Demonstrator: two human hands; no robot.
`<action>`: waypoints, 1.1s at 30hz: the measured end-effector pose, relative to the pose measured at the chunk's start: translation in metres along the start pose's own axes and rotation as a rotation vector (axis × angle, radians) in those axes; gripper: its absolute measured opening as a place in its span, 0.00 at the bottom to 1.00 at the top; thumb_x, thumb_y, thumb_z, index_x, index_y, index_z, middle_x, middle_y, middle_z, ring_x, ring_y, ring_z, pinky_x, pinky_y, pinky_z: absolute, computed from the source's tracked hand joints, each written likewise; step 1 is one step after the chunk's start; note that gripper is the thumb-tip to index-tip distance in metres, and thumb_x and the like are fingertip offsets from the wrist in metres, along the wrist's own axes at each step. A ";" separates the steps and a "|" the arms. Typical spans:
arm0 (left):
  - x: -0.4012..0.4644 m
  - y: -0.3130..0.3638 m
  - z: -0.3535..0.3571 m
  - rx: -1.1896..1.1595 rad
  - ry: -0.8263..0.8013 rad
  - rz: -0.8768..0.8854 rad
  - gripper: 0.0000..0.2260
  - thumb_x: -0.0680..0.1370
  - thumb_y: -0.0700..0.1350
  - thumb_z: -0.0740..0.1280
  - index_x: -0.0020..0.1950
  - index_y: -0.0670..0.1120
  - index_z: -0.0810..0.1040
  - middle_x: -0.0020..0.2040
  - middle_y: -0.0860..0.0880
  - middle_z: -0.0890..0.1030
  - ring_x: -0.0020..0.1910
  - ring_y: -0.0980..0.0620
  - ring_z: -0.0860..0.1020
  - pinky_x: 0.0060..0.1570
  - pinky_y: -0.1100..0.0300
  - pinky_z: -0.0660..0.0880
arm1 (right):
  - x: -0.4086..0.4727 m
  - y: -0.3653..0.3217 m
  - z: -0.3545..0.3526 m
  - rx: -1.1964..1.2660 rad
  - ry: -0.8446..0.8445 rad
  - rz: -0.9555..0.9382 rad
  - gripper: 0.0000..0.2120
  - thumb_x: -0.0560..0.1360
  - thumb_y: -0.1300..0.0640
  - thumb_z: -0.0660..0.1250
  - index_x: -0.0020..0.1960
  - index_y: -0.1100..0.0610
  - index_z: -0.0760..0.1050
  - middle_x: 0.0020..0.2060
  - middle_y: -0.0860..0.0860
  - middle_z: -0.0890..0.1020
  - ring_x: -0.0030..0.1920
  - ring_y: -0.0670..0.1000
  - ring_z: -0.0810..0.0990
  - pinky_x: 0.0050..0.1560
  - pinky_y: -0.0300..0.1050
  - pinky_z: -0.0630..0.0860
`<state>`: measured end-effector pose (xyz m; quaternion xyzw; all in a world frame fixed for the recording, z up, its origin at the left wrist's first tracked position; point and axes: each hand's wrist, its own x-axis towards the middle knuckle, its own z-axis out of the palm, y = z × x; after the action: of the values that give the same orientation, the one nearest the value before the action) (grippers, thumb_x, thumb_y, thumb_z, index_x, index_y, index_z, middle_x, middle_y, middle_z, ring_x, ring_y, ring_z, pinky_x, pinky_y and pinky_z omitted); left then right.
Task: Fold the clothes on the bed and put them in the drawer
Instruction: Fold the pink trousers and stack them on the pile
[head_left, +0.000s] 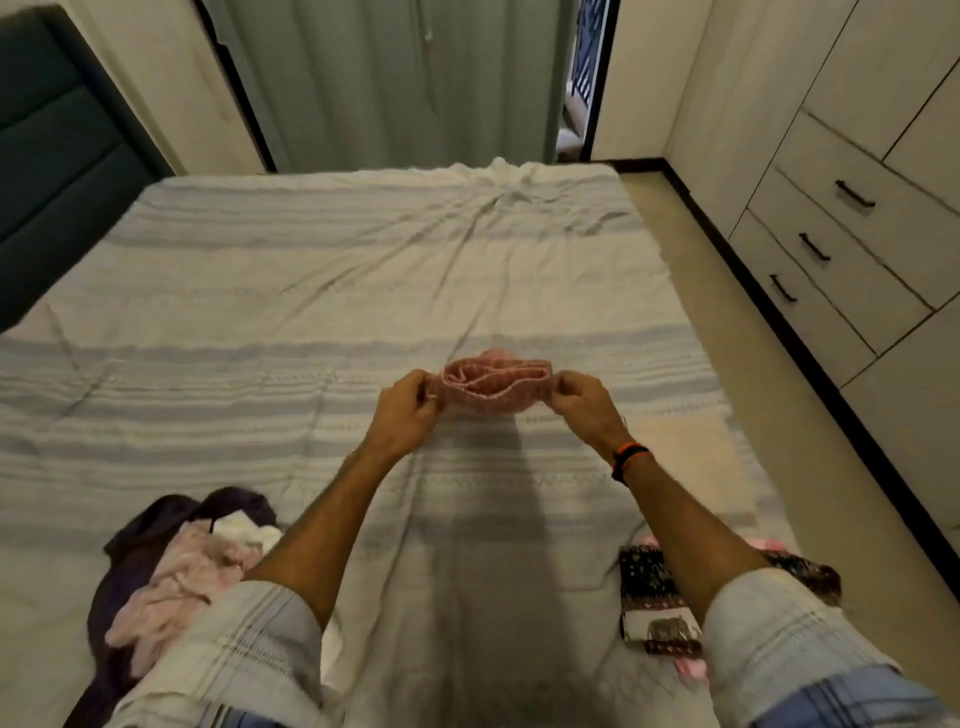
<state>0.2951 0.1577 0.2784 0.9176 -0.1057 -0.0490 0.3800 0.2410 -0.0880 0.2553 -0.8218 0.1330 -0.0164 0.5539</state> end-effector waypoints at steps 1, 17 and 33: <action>-0.011 -0.008 0.010 0.022 -0.046 -0.023 0.04 0.77 0.40 0.67 0.50 0.42 0.78 0.45 0.47 0.81 0.44 0.48 0.78 0.42 0.58 0.71 | -0.007 0.018 0.004 -0.023 -0.025 0.040 0.10 0.76 0.59 0.69 0.40 0.66 0.76 0.33 0.56 0.77 0.35 0.49 0.72 0.41 0.46 0.70; -0.178 -0.062 0.102 0.098 -0.281 -0.313 0.08 0.78 0.45 0.68 0.55 0.42 0.77 0.47 0.47 0.80 0.46 0.47 0.77 0.43 0.60 0.68 | -0.151 0.141 0.026 -0.183 -0.249 0.274 0.13 0.76 0.52 0.71 0.38 0.60 0.76 0.32 0.51 0.75 0.34 0.50 0.71 0.39 0.46 0.67; -0.334 -0.099 0.124 0.158 -0.367 -0.353 0.10 0.78 0.46 0.68 0.56 0.43 0.76 0.53 0.43 0.82 0.49 0.43 0.78 0.45 0.56 0.72 | -0.304 0.165 0.048 -0.288 -0.288 0.327 0.11 0.76 0.49 0.71 0.45 0.58 0.81 0.38 0.52 0.82 0.39 0.50 0.77 0.37 0.42 0.69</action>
<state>-0.0352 0.2182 0.1237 0.9245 -0.0146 -0.2714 0.2672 -0.0770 -0.0306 0.1231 -0.8537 0.1849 0.2095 0.4395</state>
